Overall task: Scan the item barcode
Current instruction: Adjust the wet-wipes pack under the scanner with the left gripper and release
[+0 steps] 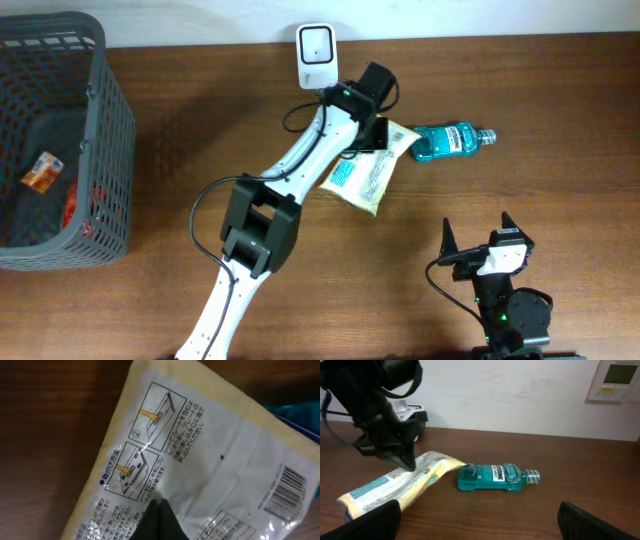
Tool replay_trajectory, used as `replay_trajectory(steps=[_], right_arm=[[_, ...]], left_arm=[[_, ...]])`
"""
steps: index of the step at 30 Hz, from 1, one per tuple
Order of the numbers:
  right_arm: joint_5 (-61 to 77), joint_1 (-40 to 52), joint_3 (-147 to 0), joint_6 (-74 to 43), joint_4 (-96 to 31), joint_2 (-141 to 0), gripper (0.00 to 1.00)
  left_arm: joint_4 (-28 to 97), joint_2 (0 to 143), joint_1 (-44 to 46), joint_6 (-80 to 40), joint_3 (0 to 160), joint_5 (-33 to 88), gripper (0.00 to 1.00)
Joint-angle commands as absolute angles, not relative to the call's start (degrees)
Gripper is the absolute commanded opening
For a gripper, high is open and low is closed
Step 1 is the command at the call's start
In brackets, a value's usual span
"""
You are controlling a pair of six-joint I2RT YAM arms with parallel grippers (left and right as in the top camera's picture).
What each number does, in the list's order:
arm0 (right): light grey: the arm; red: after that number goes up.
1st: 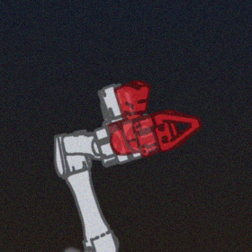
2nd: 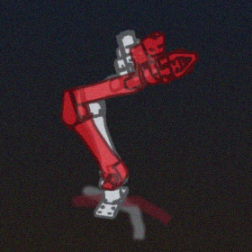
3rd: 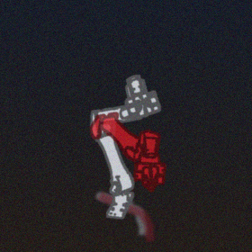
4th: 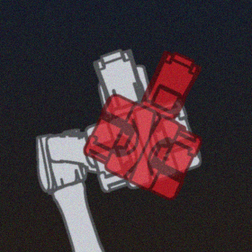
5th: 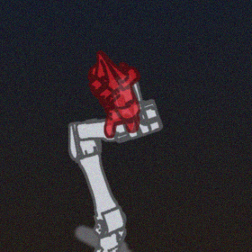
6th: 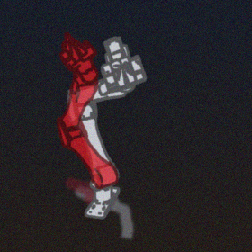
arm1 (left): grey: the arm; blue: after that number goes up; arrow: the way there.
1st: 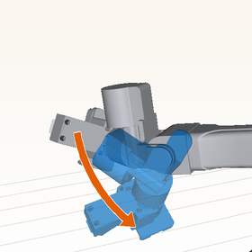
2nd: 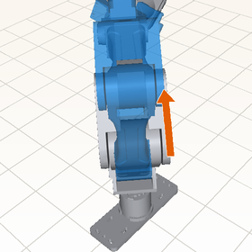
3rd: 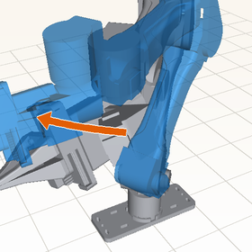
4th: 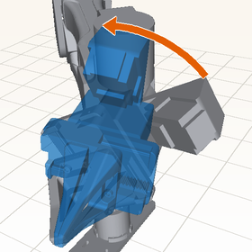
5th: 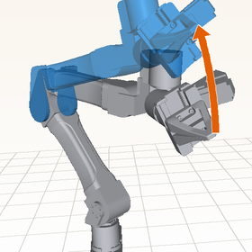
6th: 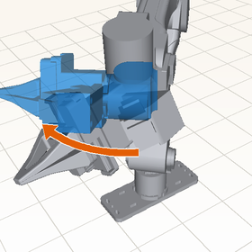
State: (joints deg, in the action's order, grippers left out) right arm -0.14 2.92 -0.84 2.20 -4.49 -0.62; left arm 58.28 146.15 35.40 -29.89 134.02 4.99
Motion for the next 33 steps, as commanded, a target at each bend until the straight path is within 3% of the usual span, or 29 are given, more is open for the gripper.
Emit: replay_trajectory(steps=[1, 7, 11, 25, 31, 33], right_arm=[[-0.64, 2.55, -0.32, 2.57, -4.64, -0.21, 0.98], [-0.64, 2.55, -0.32, 2.57, -4.64, -0.21, 0.98], [-0.64, 2.55, -0.32, 2.57, -4.64, -0.21, 0.98], [-0.64, 2.55, -0.32, 2.57, -4.64, -0.21, 0.98], [-0.64, 2.55, -0.32, 2.57, -4.64, -0.21, 0.98], [-0.64, 2.55, -0.32, 2.57, -4.64, -0.21, 0.99]], left_arm=[[57.93, 147.85, 36.53, -30.85, 136.07, 6.07, 0.0], [82.41, 147.74, 33.69, -30.85, 150.36, -6.63, 0.0], [91.61, 148.83, 34.61, -30.81, 146.41, 2.48, 0.0], [73.63, 149.16, 43.13, -30.79, 139.9, 19.84, 0.0], [77.6, 149.08, 38.28, -28.18, 147.89, 18.85, 0.0], [81.93, 149.03, 35.46, -28.23, 149.42, 9.91, 0.0]])
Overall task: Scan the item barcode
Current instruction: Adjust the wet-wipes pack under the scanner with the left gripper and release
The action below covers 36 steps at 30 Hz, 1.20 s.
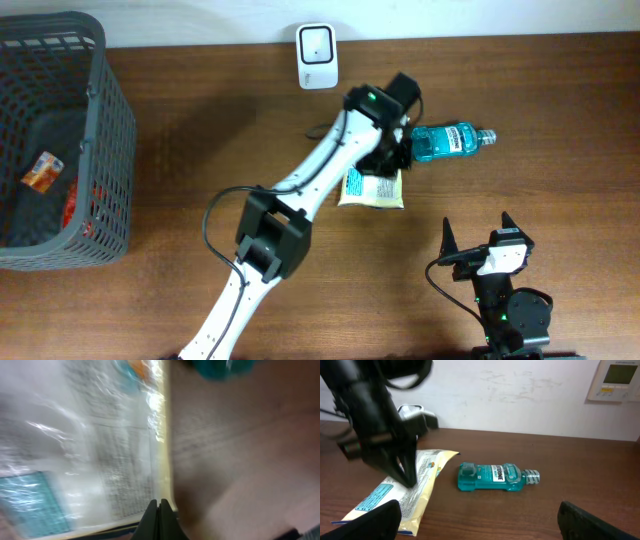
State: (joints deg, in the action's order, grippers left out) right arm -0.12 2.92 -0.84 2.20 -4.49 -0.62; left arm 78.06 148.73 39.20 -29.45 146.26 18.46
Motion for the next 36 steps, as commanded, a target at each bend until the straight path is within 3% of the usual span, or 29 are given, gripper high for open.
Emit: replay_trajectory(steps=[1, 2, 19, 26, 36], right_arm=[[-0.64, 2.55, -0.32, 2.57, -4.64, -0.21, 0.98], [-0.64, 2.55, -0.32, 2.57, -4.64, -0.21, 0.98], [-0.64, 2.55, -0.32, 2.57, -4.64, -0.21, 0.98], [-0.64, 2.55, -0.32, 2.57, -4.64, -0.21, 0.98], [-0.64, 2.55, -0.32, 2.57, -4.64, -0.21, 0.98]], left_arm=[[83.7, 149.1, 34.41, -28.27, 149.27, 5.17, 0.0], [85.6, 149.49, 32.91, -29.39, 148.03, 1.17, 0.0], [84.05, 153.84, 33.28, -29.23, 143.61, 15.46, 0.0], [83.37, 152.92, 29.06, -27.27, 144.18, 15.03, 0.0], [69.6, 151.94, 28.03, -29.34, 143.24, 11.14, 0.0]])
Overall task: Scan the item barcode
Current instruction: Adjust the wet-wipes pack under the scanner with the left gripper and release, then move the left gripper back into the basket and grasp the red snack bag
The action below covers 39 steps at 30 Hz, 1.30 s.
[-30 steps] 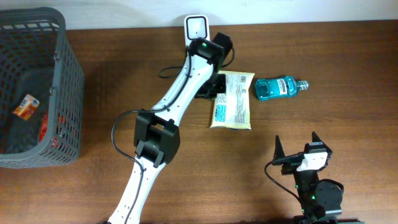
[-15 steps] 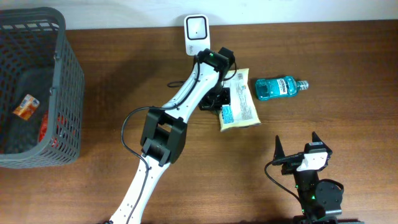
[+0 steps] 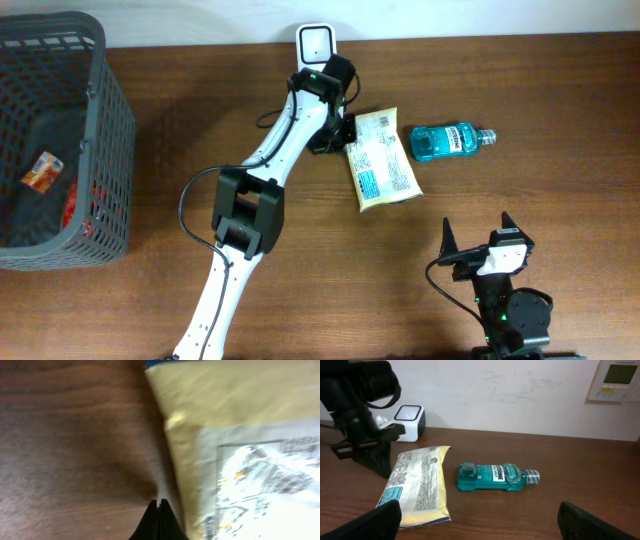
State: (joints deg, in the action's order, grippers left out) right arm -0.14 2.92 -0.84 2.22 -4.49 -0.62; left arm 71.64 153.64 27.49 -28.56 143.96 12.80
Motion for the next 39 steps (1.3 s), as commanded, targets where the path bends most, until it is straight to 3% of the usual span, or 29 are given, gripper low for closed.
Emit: replay_trajectory(steps=[1, 9, 16, 17, 18, 19, 20, 22, 27, 33, 36, 39], right_arm=[[-0.64, 2.55, -0.32, 2.57, -4.64, -0.21, 0.98], [-0.64, 2.55, -0.32, 2.57, -4.64, -0.21, 0.98], [-0.64, 2.55, -0.32, 2.57, -4.64, -0.21, 0.98], [-0.64, 2.55, -0.32, 2.57, -4.64, -0.21, 0.98], [-0.64, 2.55, -0.32, 2.57, -4.64, -0.21, 0.98], [-0.64, 2.55, -0.32, 2.57, -4.64, -0.21, 0.98], [-0.64, 2.55, -0.32, 2.57, -4.64, -0.21, 0.99], [-0.64, 2.55, -0.32, 2.57, -4.64, -0.21, 0.98], [-0.64, 2.55, -0.32, 2.57, -4.64, -0.21, 0.98], [-0.64, 2.55, -0.32, 2.57, -4.64, -0.21, 0.98], [-0.64, 2.55, -0.32, 2.57, -4.64, -0.21, 0.98], [-0.64, 2.55, -0.32, 2.57, -4.64, -0.21, 0.98]], left_arm=[[68.95, 151.94, 28.32, -29.34, 143.24, 11.14, 0.0], [68.88, 151.68, 28.77, -29.32, 143.83, 11.14, 0.0], [81.49, 139.9, 23.38, -27.92, 153.73, 6.39, 0.02], [83.83, 137.25, 22.52, -25.54, 155.15, 4.95, 0.13], [86.06, 134.56, 21.69, -23.38, 156.24, 3.53, 0.31], [87.24, 132.42, 20.93, -21.93, 156.68, 2.61, 0.74], [88.01, 129.49, 19.79, -20.43, 156.7, 1.5, 0.91], [87.72, 123.7, 16.32, -18.7, 156.7, -1.96, 0.98], [81.12, 113.47, -3.6, -18.83, 156.7, -5.87, 0.99], [82.48, 114.87, -23.79, -21.19, 156.27, -6.5, 0.99], [83.53, 117.56, -27.07, -12.01, 155.74, -6.5, 0.8], [84.18, 119.63, -27.29, -7.09, 151.52, -6.59, 0.81]])
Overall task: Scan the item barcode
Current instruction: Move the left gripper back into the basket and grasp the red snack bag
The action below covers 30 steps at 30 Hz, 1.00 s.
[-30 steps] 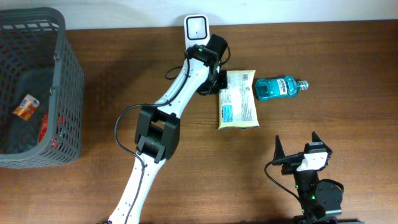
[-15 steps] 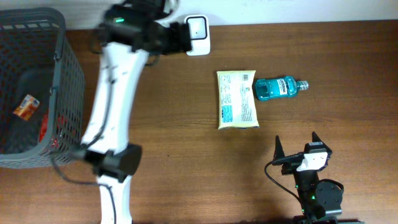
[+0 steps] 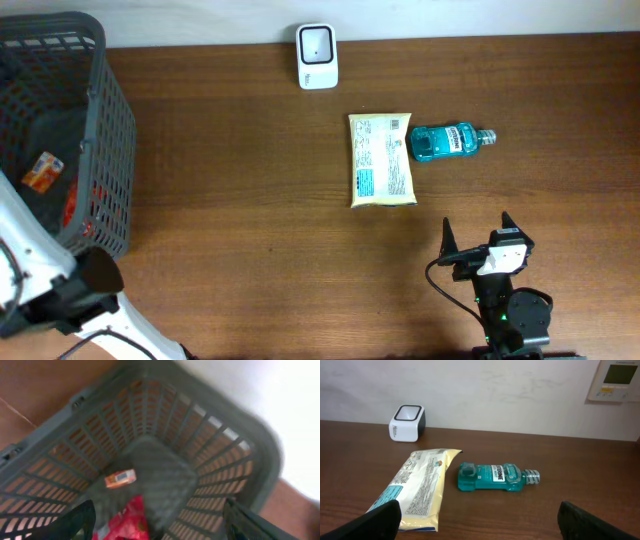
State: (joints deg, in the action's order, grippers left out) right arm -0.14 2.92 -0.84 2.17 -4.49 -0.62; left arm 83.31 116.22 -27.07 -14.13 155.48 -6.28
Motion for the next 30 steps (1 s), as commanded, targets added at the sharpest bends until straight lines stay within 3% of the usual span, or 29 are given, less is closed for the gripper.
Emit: replay_trajectory(steps=[1, 3, 17, 23, 30], right_arm=[[-0.64, 2.55, -0.32, 2.57, -4.64, -0.21, 0.98], [-0.64, 2.55, -0.32, 2.57, -4.64, -0.21, 0.98], [-0.64, 2.55, -0.32, 2.57, -4.64, -0.21, 0.98], [-0.64, 2.55, -0.32, 2.57, -4.64, -0.21, 0.98], [-0.64, 2.55, -0.32, 2.57, -4.64, -0.21, 0.98]], left_arm=[[85.23, 120.64, -27.29, -6.33, 149.21, -8.25, 0.82], [86.3, 122.26, -27.29, -6.35, 144.68, -9.5, 0.89], [81.6, 122.83, -27.94, -6.35, 109.58, -10.57, 0.88], [80.84, 122.85, -28.97, -6.35, 108.01, -10.52, 0.66], [75.77, 122.85, -29.8, -6.33, 104.4, -10.59, 0.63]])
